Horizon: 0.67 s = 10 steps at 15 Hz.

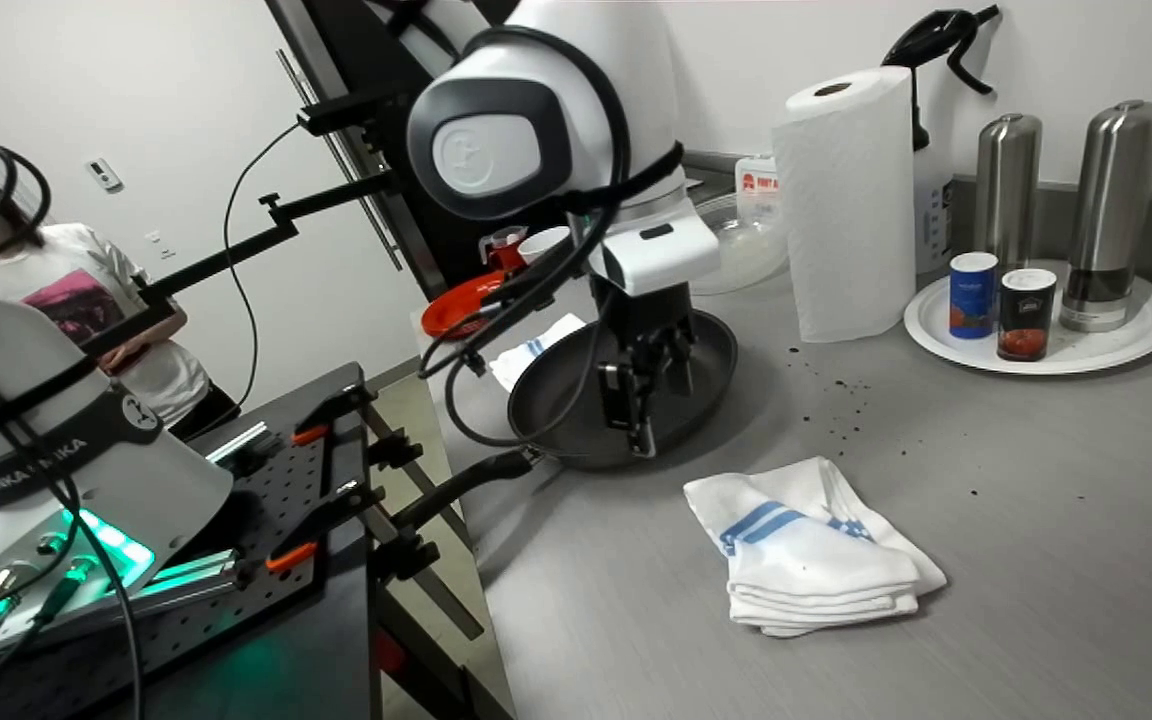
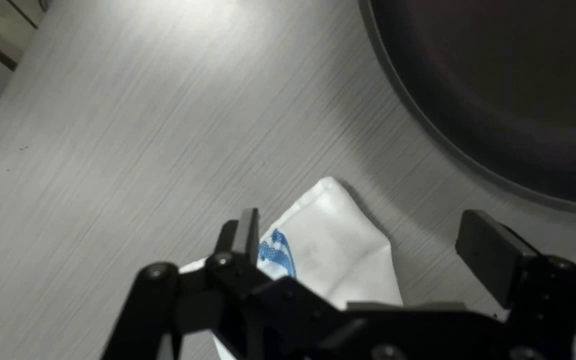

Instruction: Pick up the white towel with blue stripes from the table, wipe inside the black pan, and put the towel back on the table.

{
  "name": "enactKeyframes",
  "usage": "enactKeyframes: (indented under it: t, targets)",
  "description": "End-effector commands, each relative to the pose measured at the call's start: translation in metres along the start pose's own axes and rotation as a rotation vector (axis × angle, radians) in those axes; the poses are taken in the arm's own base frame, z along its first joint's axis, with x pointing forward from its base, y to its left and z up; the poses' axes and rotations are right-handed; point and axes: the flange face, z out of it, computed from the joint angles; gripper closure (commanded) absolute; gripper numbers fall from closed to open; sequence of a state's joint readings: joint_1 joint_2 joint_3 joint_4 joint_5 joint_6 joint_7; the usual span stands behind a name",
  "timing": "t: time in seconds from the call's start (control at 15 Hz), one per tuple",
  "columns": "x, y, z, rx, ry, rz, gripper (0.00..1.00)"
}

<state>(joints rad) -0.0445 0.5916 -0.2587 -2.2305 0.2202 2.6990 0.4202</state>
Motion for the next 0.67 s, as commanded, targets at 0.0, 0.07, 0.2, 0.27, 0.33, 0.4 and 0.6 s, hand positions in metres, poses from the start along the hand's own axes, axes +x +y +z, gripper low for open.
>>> enactKeyframes:
  t: [0.0,0.07,0.2,0.27,0.33,0.4,0.6]
  targets:
    - [-0.056,0.007,-0.031,-0.058,0.073,-0.101,0.0]
    - [-0.07,0.008,-0.037,-0.068,0.084,-0.141,0.0]
    - [-0.096,0.007,-0.047,-0.081,0.095,-0.213,0.0]
    - [-0.109,0.007,-0.052,-0.085,0.099,-0.24,0.0]
    - [-0.119,0.006,-0.056,-0.093,0.104,-0.264,0.0]
    - [-0.129,0.006,-0.06,-0.096,0.111,-0.285,0.0]
    - [-0.155,0.008,-0.069,-0.107,0.122,-0.383,0.0]
